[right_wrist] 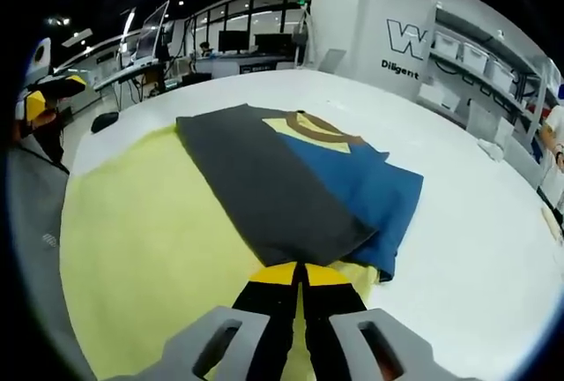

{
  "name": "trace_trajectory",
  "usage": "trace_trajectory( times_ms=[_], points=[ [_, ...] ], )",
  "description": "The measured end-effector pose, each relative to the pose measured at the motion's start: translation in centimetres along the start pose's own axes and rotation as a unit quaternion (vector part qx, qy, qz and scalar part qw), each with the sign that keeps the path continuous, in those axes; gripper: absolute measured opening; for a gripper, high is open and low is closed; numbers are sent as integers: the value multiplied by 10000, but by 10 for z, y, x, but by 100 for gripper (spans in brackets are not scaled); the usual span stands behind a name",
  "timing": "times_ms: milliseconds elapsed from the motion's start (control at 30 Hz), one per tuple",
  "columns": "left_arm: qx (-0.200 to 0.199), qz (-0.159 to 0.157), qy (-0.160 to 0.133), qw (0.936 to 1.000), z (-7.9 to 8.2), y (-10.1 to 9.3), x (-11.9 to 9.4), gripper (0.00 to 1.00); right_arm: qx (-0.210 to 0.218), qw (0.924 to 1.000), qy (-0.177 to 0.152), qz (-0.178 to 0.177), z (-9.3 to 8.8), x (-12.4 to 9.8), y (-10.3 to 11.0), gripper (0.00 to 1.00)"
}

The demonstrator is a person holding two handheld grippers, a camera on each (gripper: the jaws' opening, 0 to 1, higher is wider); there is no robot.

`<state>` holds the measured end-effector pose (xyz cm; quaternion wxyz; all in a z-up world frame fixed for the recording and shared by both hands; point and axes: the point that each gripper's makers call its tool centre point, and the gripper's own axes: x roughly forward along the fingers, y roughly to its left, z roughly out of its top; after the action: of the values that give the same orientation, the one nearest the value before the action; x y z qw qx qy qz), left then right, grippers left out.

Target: Fold the garment on the visible template until the final outline fits inside the template.

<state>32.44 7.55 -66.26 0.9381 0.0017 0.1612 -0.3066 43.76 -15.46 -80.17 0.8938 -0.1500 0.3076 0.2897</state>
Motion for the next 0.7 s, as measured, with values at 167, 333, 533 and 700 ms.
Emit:
trace_trajectory(
  times_ms=[167,333,533,700],
  points=[
    [1,-14,0,10000,0,-1,0,44,-57,10000,-31,10,0,-1,1,0],
    [0,-21,-4,10000,0,-1,0,44,14,10000,-1,-82,1,-2,-3,6],
    [12,-47,8,10000,0,-2,0,44,75,9999,-32,-106,-1,-8,-4,11],
    [15,-49,2,10000,0,-3,0,44,142,9998,-44,-123,-5,-17,-3,15]
  ],
)
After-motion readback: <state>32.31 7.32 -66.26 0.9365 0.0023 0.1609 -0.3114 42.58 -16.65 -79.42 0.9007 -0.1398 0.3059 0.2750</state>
